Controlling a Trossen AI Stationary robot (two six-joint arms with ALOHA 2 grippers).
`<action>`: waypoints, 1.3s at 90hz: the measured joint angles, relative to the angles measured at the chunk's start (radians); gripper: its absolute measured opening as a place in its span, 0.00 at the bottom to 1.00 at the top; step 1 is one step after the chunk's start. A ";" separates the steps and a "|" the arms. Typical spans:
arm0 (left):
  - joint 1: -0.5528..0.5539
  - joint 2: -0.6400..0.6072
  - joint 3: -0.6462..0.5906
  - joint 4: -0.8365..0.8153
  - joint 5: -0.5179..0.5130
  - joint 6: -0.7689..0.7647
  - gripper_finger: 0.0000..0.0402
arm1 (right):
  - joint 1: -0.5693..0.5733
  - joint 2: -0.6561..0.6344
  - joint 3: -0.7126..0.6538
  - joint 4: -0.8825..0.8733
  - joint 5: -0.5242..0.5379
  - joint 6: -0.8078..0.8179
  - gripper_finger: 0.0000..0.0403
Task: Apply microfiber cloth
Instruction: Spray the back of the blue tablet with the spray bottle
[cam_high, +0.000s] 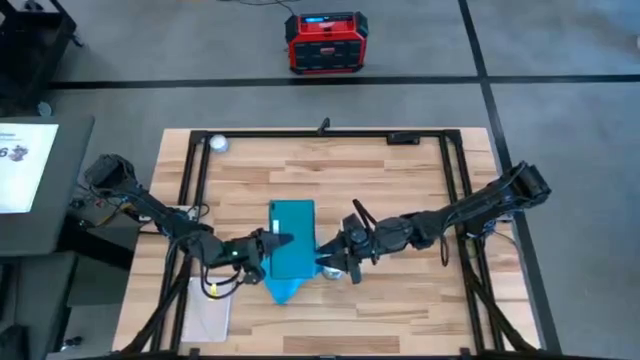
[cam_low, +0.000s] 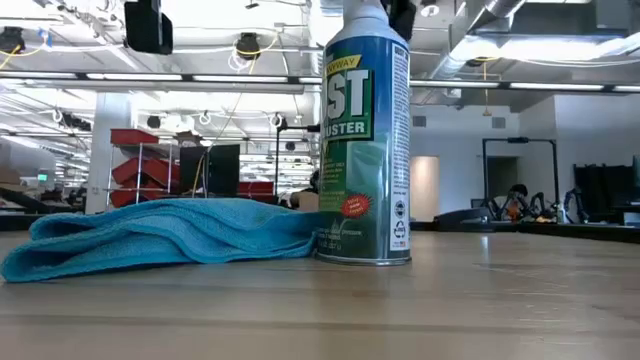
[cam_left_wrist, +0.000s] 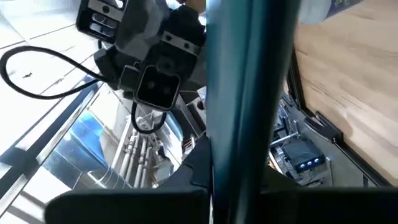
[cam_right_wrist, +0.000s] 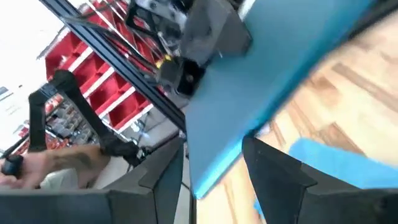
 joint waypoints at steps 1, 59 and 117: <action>0.000 0.000 0.000 0.000 0.000 0.000 0.00 | 0.001 -0.001 0.000 -0.006 -0.001 0.002 0.41; 0.000 0.000 0.001 -0.001 -0.004 0.000 0.00 | -0.079 -0.008 -0.002 0.089 -0.001 -0.077 0.41; 0.001 0.001 0.001 -0.003 -0.009 0.029 0.00 | -0.140 0.155 0.004 0.386 -0.147 -0.060 0.09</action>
